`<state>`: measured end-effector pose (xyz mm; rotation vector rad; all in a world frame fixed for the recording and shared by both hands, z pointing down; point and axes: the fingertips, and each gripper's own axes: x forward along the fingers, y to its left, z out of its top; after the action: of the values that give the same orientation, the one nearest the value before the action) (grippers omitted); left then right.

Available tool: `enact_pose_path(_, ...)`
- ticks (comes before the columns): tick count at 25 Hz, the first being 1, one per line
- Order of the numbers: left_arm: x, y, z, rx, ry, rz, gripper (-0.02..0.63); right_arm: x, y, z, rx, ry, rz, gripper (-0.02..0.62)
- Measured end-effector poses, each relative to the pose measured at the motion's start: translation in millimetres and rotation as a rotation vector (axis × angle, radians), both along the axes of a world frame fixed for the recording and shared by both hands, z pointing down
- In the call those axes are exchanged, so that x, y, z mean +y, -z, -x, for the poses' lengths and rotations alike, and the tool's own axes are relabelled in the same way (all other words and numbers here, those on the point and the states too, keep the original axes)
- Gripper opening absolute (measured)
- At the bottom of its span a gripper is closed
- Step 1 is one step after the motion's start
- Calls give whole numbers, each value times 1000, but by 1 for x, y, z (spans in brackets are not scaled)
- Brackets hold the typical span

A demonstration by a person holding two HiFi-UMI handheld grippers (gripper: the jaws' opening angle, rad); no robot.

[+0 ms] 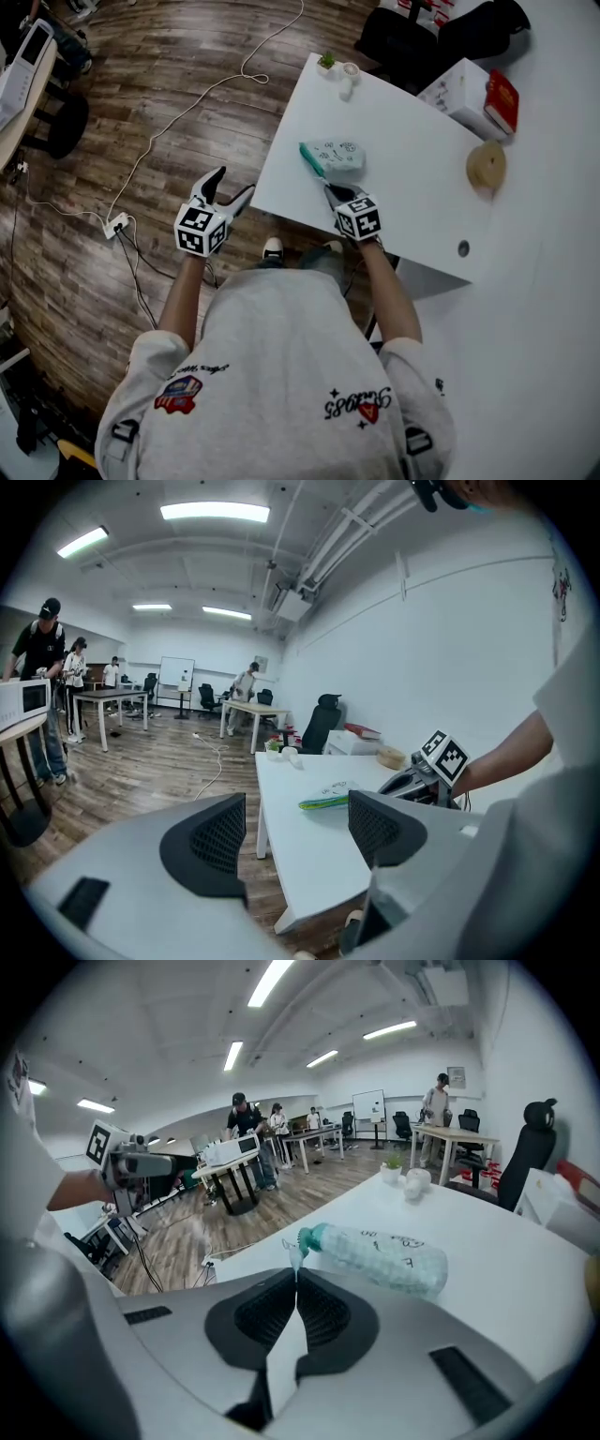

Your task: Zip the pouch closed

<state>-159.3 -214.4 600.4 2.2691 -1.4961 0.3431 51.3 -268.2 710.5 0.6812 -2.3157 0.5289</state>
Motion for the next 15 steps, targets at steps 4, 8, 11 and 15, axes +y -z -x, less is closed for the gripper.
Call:
enact_pose_path(4,-6,4,-8,3,-33,-9,340,-9,35,-1,-59,-38,-44,11)
enact_pose_path(8,-14,12,-17,4,-59,-23,334,-20,66,-6,-89,-70,-97,11)
enact_pose_path(11,-17,16,-23,9,-78,-29,328,-24,86,-13,-114,-101,-126,11)
enact_pose_path(15,-26,20,-35,28,-117,-39,327,-32,106,-23,-135,-140,-160,11)
